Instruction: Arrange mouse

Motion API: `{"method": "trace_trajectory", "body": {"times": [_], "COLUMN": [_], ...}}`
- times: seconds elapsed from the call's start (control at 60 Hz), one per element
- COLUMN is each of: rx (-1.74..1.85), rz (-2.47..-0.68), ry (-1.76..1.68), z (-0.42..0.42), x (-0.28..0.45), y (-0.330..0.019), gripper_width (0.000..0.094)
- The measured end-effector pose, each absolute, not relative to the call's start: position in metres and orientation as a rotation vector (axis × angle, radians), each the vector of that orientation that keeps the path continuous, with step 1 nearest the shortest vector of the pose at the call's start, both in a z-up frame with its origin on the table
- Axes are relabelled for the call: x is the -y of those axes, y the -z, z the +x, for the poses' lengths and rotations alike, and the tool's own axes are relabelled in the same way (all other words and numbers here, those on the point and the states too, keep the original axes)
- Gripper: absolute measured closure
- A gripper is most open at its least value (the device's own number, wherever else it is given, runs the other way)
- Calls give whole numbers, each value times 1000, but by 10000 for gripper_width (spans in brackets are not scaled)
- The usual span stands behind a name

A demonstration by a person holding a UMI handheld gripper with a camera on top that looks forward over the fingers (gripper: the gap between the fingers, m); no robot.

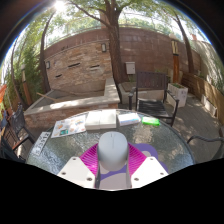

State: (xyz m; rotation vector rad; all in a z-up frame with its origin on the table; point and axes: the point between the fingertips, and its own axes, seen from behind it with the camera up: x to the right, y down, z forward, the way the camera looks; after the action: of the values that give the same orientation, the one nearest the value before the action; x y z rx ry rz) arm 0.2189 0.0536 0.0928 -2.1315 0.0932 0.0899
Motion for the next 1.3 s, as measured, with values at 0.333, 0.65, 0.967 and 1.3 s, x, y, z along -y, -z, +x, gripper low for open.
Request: {"method": "trace_trajectory", "body": {"times": [0.333,0.65,0.967,1.3], "rx": [-60,-48,-33,-17], "rz": [-2316,-2229,-2158,-2128], "ry": [-94,28,99,133], "z": [260,267,235,218], "x": [-21,46,192,269], "y": [10,-91,-188,-216], "gripper_width": [393,83,85,90]}}
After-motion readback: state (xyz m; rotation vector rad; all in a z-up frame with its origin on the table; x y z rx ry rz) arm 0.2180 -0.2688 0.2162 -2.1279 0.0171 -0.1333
